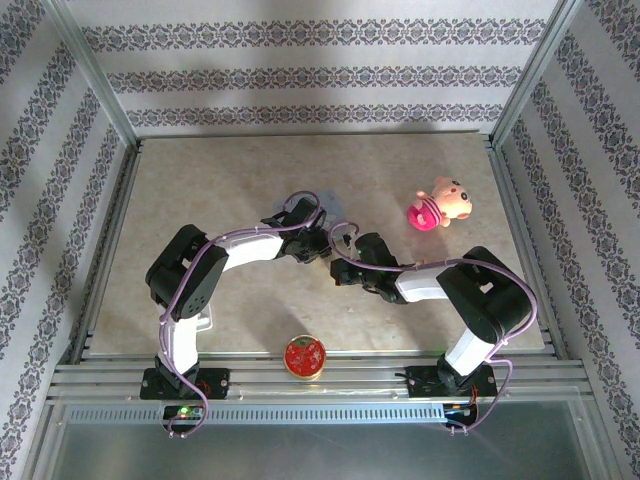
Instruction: Unlock the padlock with the key
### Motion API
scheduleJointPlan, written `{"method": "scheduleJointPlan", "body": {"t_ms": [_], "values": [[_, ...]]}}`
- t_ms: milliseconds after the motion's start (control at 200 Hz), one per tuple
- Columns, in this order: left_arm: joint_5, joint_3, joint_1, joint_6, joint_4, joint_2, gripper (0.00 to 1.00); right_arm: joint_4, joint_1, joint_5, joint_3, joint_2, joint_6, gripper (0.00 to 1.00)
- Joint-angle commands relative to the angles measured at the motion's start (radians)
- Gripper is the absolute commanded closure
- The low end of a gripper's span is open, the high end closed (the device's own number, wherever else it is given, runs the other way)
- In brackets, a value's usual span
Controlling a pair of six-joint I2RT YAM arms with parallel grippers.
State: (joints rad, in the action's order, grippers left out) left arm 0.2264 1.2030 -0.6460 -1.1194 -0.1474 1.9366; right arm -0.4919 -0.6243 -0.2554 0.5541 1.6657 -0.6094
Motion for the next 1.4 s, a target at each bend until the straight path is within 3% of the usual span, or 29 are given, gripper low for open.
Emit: {"method": "scheduleJointPlan", "body": {"t_ms": [0,370,710,1394], "values": [[0.047,0.018,0.005,-0.026,0.038,0.015,1.0,-0.066,0.001,0.016,0.003,0.006,0.02,1.0],[0.114,-0.005,0.005,-0.046,0.047,0.013,1.0,-0.149,0.03,0.041,-0.041,-0.017,0.001,1.0],[0.218,-0.007,0.02,-0.055,0.026,0.009,1.0,-0.206,0.06,-0.055,-0.045,-0.038,0.031,1.0],[0.258,-0.034,0.025,-0.111,0.039,-0.028,1.0,-0.031,0.13,-0.181,-0.048,-0.144,0.008,1.0]]}}
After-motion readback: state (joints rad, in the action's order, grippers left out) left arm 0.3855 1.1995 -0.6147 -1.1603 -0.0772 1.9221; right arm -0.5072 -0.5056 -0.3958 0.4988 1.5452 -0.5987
